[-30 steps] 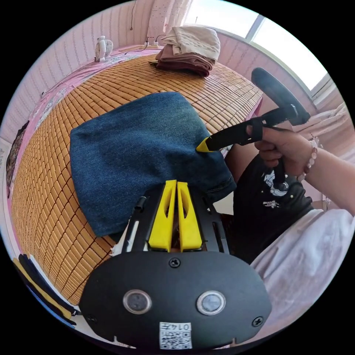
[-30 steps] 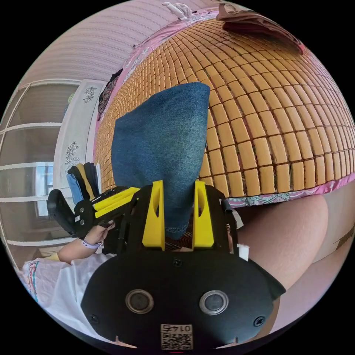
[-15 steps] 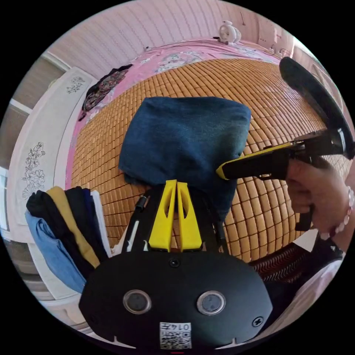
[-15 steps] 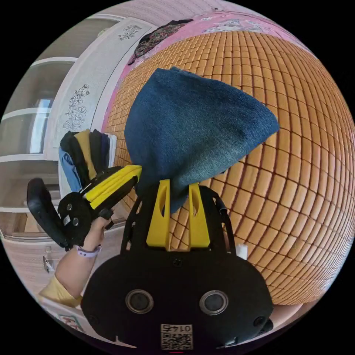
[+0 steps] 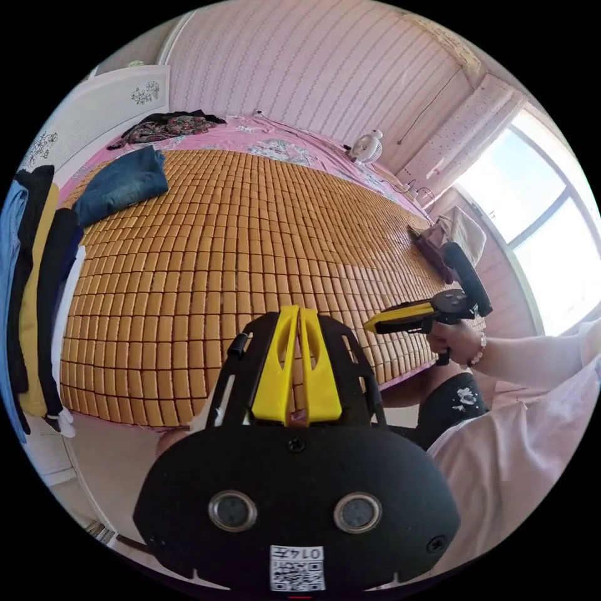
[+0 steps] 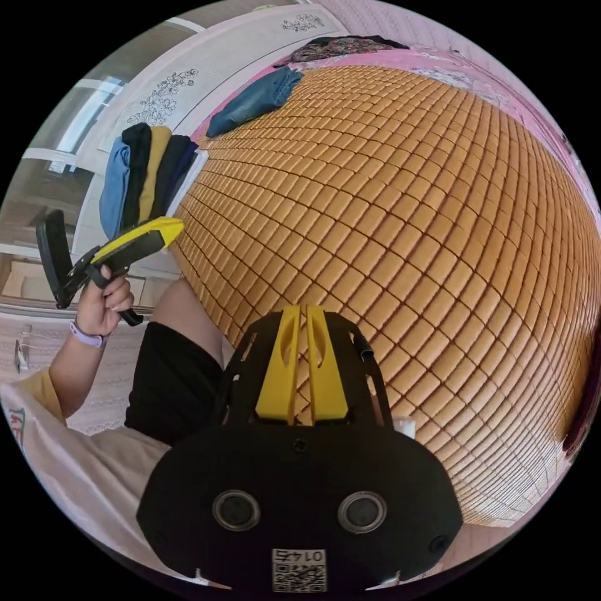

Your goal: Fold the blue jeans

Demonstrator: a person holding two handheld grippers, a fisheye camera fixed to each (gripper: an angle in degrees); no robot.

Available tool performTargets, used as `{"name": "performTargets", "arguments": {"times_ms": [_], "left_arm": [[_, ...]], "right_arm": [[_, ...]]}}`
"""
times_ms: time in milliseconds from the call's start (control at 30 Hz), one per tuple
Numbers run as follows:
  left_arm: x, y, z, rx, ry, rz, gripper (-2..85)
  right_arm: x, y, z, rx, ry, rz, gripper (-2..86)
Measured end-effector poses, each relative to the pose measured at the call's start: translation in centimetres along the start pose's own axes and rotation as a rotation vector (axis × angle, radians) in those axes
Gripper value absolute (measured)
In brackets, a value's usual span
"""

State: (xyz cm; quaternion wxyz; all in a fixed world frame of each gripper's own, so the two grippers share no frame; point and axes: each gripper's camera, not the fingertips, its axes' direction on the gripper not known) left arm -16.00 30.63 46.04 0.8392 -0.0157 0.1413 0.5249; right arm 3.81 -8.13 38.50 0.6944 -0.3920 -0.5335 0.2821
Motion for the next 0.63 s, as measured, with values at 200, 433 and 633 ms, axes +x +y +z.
{"name": "performTargets", "arguments": {"times_ms": [200, 433, 633], "left_arm": [[5.8, 7.9, 1.0, -0.046, 0.211, -0.018, -1.0], [12.4, 8.0, -0.1, -0.022, 0.261, 0.185, -1.0], [18.3, 8.2, -0.3, 0.004, 0.262, 0.359, -1.0]], "right_arm": [[4.7, 23.7, -7.4, 0.243, 0.162, 0.415, -0.1], [-2.4, 40.3, -12.7, 0.906, 0.622, 0.672, -0.8], [-3.8, 46.0, -10.1, 0.934, 0.532, 0.618, -0.2]]}}
